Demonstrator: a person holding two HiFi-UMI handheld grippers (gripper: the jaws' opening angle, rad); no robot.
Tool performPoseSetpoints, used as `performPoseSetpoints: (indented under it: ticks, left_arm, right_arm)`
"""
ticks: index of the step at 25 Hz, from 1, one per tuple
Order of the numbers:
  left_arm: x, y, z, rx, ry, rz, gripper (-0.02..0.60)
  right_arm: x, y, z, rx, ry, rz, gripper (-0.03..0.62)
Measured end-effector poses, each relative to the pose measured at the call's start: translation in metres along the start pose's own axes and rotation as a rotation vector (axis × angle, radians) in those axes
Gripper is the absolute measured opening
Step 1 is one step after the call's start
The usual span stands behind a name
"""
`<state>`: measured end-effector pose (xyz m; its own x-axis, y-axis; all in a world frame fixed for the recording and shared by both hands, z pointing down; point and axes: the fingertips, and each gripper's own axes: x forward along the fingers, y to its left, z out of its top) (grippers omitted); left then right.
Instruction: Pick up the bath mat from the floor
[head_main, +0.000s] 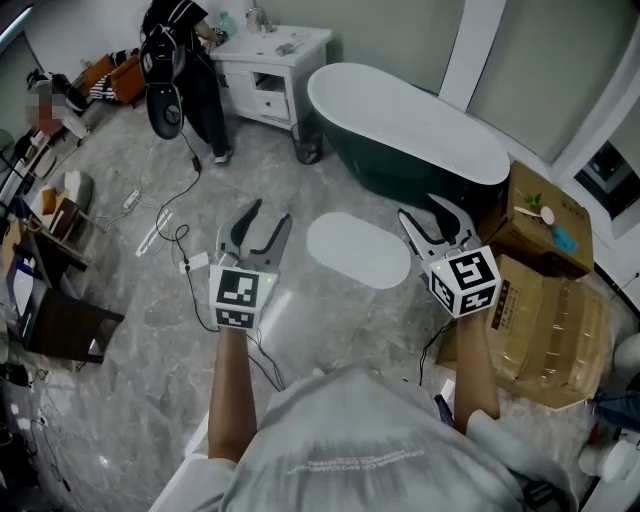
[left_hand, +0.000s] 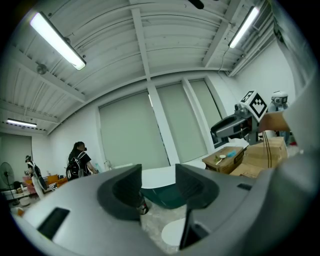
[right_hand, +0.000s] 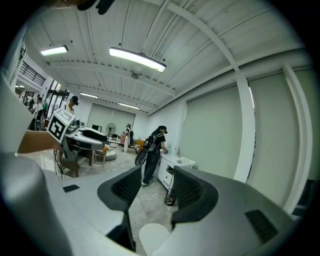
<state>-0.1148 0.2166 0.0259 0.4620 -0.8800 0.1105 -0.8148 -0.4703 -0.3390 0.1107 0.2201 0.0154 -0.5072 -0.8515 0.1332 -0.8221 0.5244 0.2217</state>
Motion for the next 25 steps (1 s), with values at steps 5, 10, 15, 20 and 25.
performPoseSetpoints:
  ticks: [5, 10, 15, 20, 25]
  left_arm:
    - [-0.011, 0.011, -0.007, 0.007, -0.006, -0.018, 0.218]
    - [-0.023, 0.025, -0.018, -0.014, -0.007, -0.036, 0.218]
    - [-0.025, 0.031, -0.028, -0.032, -0.001, -0.066, 0.218]
    - [-0.015, 0.041, -0.041, -0.065, 0.009, -0.073, 0.218]
    - [0.017, 0.059, -0.059, -0.098, 0.042, -0.068, 0.216]
  right_arm:
    - [0.008, 0.018, 0.006, -0.006, -0.01, 0.001, 0.21]
    - [0.013, 0.039, 0.018, 0.002, -0.048, -0.008, 0.21]
    - [0.022, 0.051, 0.016, 0.054, -0.035, -0.014, 0.208]
    - [0.04, 0.046, 0.01, 0.036, -0.002, -0.045, 0.15]
    - [0.073, 0.025, -0.001, -0.021, 0.042, -0.032, 0.146]
